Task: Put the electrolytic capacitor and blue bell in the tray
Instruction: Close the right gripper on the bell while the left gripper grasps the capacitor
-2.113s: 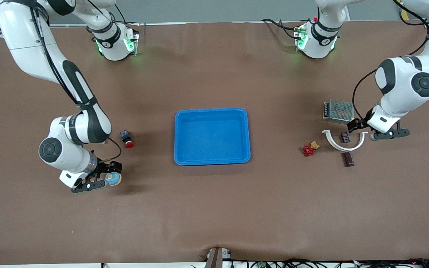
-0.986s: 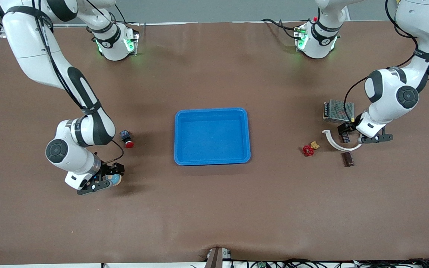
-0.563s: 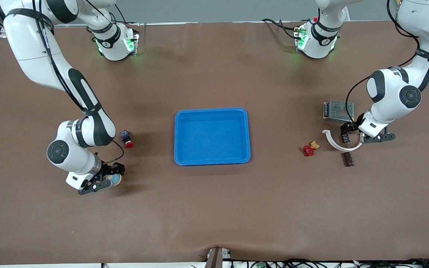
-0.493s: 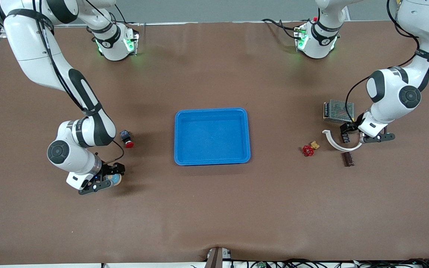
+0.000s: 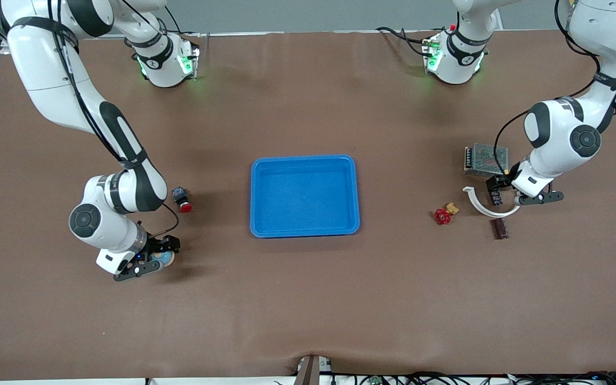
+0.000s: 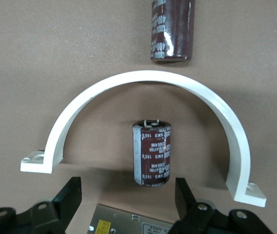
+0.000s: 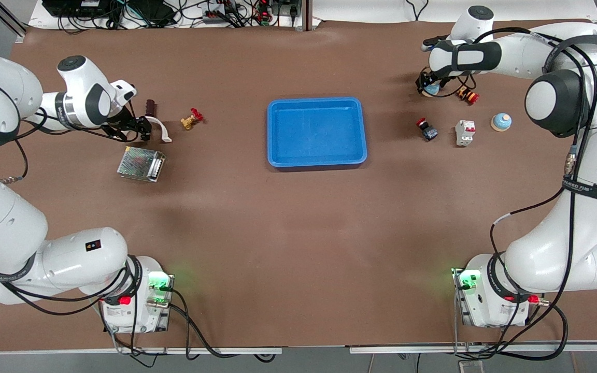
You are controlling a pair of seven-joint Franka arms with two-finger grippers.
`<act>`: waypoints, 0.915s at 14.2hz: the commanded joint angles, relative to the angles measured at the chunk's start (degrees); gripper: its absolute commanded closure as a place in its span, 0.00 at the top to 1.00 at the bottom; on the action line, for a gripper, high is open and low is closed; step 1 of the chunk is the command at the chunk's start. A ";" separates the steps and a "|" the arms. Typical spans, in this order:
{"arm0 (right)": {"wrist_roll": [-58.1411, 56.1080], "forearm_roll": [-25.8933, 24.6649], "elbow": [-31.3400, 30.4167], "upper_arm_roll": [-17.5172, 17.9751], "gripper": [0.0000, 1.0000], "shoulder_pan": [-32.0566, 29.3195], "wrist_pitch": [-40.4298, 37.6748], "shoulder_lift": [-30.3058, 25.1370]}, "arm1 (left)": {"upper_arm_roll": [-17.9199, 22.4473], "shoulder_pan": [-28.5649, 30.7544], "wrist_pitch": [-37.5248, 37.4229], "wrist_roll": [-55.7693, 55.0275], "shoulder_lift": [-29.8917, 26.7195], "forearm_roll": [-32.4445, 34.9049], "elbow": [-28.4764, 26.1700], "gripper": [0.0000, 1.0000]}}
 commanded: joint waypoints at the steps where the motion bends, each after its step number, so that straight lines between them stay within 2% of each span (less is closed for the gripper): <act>1: -0.16 -0.59 1.86 0.41 1.00 -0.50 0.04 1.10 | -0.44 0.47 1.53 1.12 0.57 -0.02 -0.08 0.85; 6: -0.16 -0.51 1.86 0.41 0.99 -0.59 0.04 1.10 | -0.44 0.12 1.88 1.03 1.19 0.07 0.53 0.83; 9: -0.25 -0.68 1.86 0.41 0.79 -1.11 0.04 1.10 | -0.52 0.03 1.88 1.03 1.89 0.07 1.32 0.82; 11: -0.25 -0.68 1.86 0.41 0.74 -1.20 0.04 1.10 | -0.52 -0.05 1.88 1.03 2.33 0.07 1.85 0.80; 13: -0.25 -0.59 1.86 0.41 0.54 -1.29 0.04 1.10 | -0.52 -0.05 1.97 1.03 2.51 0.07 2.20 0.74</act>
